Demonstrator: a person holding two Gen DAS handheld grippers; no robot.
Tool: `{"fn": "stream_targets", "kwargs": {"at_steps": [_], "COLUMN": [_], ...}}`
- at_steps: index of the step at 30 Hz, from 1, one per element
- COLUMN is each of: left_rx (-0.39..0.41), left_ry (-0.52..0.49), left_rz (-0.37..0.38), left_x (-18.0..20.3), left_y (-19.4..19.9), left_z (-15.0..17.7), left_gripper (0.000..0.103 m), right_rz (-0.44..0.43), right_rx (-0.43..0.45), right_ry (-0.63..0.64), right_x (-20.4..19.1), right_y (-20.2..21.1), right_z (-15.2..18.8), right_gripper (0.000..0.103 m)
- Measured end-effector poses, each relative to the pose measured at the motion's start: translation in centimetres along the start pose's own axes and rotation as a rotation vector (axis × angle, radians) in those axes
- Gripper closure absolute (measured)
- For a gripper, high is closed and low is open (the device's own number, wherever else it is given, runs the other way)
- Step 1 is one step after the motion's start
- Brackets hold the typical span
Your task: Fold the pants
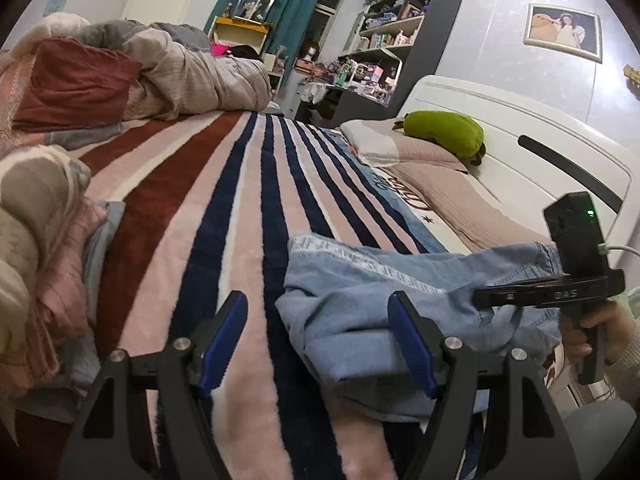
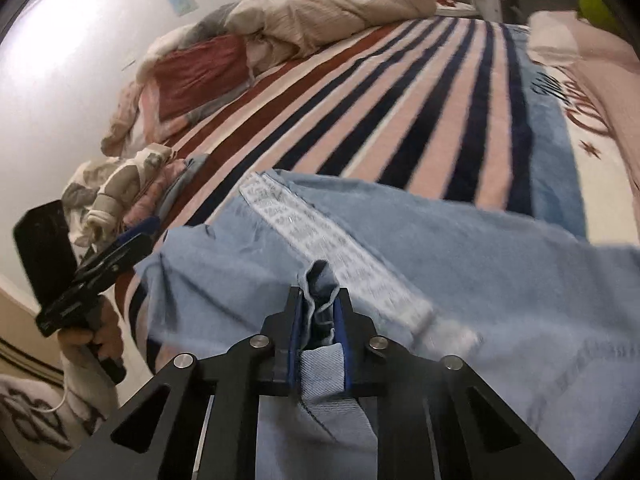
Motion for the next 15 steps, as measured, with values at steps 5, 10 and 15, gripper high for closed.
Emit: {"fn": "stream_targets", "kwargs": {"at_steps": [5, 10, 15], "left_rx": [-0.018, -0.036, -0.043], "left_ry": [-0.007, -0.003, -0.006], "left_rz": [0.031, 0.053, 0.051], "left_x": [0.5, 0.6, 0.7], "left_y": [-0.1, -0.3, -0.4], "left_z": [0.6, 0.9, 1.0], "left_gripper": [0.034, 0.034, 0.034], "right_rz": [0.0, 0.01, 0.02], "right_rx": [-0.024, -0.115, -0.019], "right_ry": [-0.061, -0.042, -0.12], "right_x": [-0.4, -1.4, 0.1], "right_y": [2.0, 1.5, 4.2], "right_z": [3.1, 5.2, 3.6], "right_gripper": [0.094, 0.086, 0.047]}}
Point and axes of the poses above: each gripper's, at about its wrist camera, not at the fingertips, and y roughly against the way its jaws point, x to its right, z to its underside, the point moved 2 cm from there along -y, roughly the way its jaws point, and after that the axes turned 8 degrees about y, right-handed, at the moved point
